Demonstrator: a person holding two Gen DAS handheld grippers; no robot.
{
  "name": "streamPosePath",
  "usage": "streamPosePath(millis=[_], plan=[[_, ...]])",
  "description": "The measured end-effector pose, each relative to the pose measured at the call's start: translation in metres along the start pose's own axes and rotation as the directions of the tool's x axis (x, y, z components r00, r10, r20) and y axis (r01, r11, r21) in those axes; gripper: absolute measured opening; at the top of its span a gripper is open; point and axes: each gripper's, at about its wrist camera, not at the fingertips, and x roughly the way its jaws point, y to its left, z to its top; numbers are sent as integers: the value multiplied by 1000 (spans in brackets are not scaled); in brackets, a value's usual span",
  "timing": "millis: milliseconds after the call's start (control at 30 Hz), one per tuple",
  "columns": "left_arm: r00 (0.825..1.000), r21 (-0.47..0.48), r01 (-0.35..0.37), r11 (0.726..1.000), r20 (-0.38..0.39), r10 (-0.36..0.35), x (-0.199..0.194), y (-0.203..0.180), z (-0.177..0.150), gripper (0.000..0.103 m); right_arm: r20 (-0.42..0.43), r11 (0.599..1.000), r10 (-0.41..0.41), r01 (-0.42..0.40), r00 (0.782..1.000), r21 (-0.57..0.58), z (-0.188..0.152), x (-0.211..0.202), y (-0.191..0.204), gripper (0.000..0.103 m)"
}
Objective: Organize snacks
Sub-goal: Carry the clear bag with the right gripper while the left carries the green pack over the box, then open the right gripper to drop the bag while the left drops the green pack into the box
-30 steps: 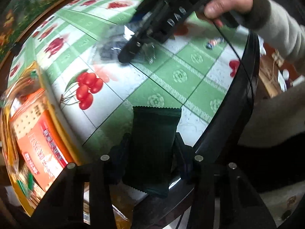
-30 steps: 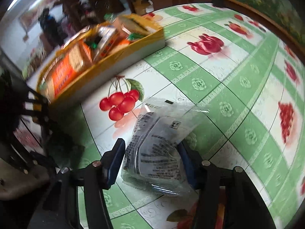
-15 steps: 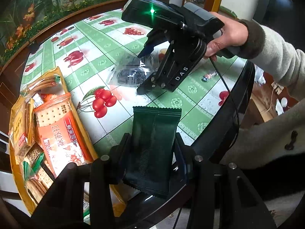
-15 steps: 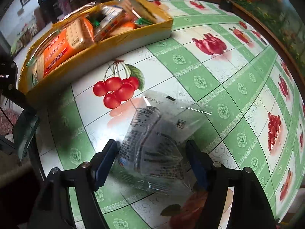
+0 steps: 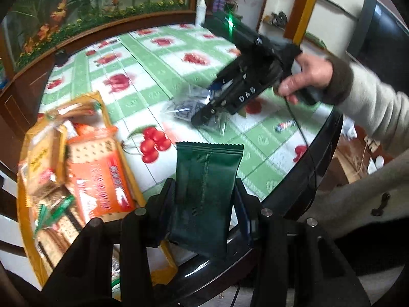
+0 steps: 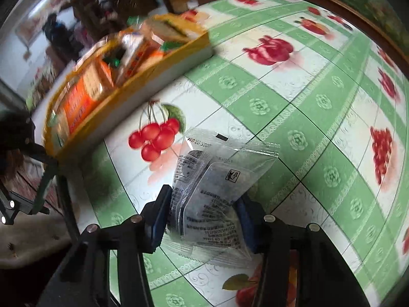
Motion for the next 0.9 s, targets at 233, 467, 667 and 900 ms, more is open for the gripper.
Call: streamPosePath(millis=[233, 467, 667, 900], plan=[[994, -78, -80, 994, 63, 85, -38, 19, 2, 46, 149, 998, 65, -67, 987, 12, 8, -29, 6, 49], [977, -189, -181, 965, 74, 198, -62, 52, -13, 46, 220, 991, 132, -125, 967, -46, 54, -28, 38, 49], [964, -252, -238, 938, 58, 260, -59, 75, -27, 46, 241, 984, 163, -140, 957, -110, 94, -20, 63, 49], [945, -307, -299, 903, 38, 326, -52, 94, -35, 46, 228, 980, 66, -21, 971, -196, 132, 2, 89, 49]])
